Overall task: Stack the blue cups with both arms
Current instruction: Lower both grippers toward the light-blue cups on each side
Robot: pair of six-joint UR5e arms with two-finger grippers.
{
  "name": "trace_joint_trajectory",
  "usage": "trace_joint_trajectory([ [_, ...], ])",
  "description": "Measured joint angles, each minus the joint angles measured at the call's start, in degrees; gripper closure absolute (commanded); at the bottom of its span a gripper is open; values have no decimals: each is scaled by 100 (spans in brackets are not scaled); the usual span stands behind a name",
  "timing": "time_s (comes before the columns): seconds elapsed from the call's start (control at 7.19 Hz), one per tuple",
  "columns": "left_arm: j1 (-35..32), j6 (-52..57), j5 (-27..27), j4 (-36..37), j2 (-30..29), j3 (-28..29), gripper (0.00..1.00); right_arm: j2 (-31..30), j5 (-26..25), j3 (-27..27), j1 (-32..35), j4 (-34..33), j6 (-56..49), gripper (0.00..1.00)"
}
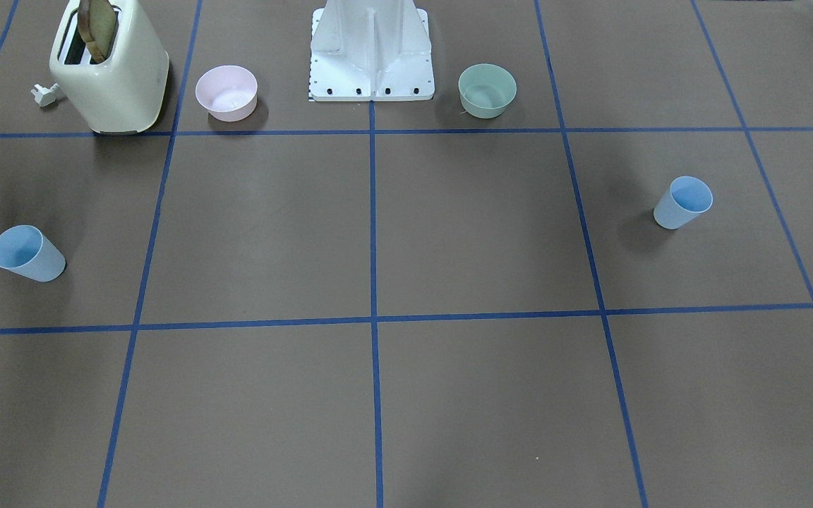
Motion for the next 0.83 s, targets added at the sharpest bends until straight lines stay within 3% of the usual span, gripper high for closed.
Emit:
trace_joint_trajectory([
  [0.56, 117, -523, 13, -188, 24, -57, 2, -43, 21, -7, -16, 4, 231, 0],
  [0.83, 657, -1804, 157, -1262, 283, -101, 2, -579, 37, 390, -164, 300, 733, 0],
])
